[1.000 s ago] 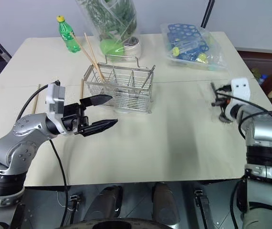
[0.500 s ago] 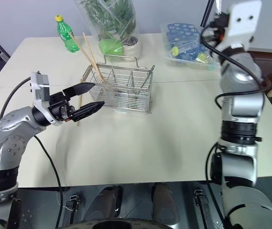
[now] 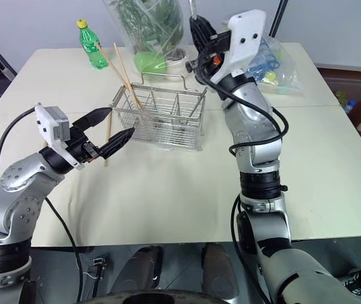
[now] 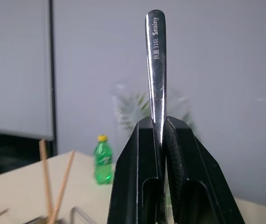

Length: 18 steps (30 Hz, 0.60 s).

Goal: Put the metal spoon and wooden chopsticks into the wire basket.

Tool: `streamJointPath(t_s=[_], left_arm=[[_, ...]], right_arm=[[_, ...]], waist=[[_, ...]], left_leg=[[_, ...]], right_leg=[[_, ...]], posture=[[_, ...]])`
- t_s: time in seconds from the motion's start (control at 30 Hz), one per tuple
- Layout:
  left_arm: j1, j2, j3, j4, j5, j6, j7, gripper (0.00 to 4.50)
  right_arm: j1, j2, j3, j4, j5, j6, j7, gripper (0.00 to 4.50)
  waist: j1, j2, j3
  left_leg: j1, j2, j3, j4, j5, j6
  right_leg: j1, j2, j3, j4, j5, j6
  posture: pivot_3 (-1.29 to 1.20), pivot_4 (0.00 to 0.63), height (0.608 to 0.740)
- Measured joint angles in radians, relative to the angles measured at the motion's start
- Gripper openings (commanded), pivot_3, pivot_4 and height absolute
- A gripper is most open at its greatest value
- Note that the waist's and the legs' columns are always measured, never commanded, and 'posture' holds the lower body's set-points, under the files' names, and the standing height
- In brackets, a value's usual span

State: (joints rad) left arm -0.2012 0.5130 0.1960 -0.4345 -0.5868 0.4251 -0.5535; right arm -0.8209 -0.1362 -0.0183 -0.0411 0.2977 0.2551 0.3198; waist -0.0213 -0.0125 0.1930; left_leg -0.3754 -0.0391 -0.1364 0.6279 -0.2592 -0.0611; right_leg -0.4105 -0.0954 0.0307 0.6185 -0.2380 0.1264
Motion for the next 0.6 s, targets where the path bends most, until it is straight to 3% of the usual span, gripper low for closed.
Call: streamJointPath(t_s=[0.33,0.6], left_arm=[[-0.012,-0.055,-0.013,0.021,0.052,-0.020,0.080,4.50],[-0.086,-0.112,-0.039,0.021,0.086,-0.021,0.127,4.50]], right_arm=[[0.065,0.081,0.072,0.059,-0.023,-0.074,0.032,0.03],[0.088,0.084,0.070,0.149,-0.058,-0.176,0.058,0.03]], waist=[[0.001,0.000,0.000],[-0.002,0.000,0.000]], left_leg=[[0.000,0.000,0.000,0.000,0.000,0.000],[0.000,0.000,0.000,0.000,0.000,0.000]], right_leg=[[0.000,0.000,0.000,0.000,0.000,0.000],[0.000,0.000,0.000,0.001,0.000,0.000]], posture=[[0.00,0.150,0.740],[0.00,0.150,0.740]])
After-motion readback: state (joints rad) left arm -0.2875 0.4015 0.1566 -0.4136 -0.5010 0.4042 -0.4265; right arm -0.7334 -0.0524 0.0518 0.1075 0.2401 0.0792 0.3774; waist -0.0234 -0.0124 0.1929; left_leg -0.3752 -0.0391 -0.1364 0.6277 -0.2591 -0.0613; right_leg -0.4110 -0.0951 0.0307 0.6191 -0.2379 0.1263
